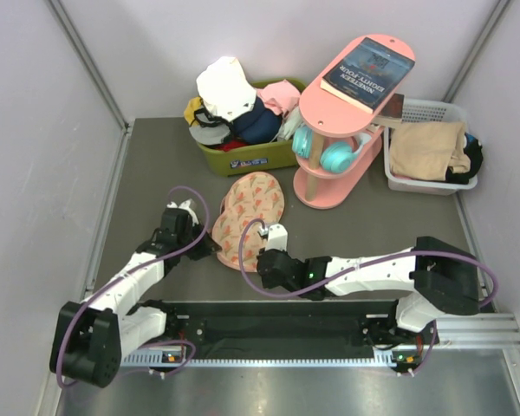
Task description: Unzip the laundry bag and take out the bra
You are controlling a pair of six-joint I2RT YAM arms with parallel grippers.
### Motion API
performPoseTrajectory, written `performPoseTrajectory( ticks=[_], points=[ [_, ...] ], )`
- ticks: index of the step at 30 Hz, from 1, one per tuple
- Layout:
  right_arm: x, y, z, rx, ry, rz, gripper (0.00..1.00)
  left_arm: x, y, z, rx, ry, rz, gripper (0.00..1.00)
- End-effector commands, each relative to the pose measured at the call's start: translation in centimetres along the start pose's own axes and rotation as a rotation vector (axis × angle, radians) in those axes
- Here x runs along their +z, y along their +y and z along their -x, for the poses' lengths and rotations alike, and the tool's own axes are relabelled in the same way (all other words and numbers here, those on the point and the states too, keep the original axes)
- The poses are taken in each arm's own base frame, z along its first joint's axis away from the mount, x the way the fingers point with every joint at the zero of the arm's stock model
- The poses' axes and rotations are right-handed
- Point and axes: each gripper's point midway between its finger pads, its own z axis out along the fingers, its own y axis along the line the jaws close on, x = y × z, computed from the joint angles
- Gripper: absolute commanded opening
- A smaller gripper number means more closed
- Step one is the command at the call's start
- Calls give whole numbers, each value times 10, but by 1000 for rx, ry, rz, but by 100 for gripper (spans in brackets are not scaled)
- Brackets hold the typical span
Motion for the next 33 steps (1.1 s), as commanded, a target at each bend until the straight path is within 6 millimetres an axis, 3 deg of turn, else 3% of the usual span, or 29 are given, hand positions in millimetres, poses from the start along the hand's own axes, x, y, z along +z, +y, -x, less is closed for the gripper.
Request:
performPoseTrajectory(
  ticks=[1, 9, 21, 33],
  points=[
    [3, -16, -11, -11, 31, -46, 0, 0, 1, 26, 32, -81, 23, 0],
    [6, -57, -19, 6, 46, -141, 0, 0, 5, 27, 38, -75, 28, 0],
    [21, -114, 16, 49, -24, -276, 0, 1, 8, 26, 37, -63, 28, 0],
    [30, -119, 30, 24, -36, -286, 0, 1, 6, 25, 40, -53, 10, 0]
  ],
)
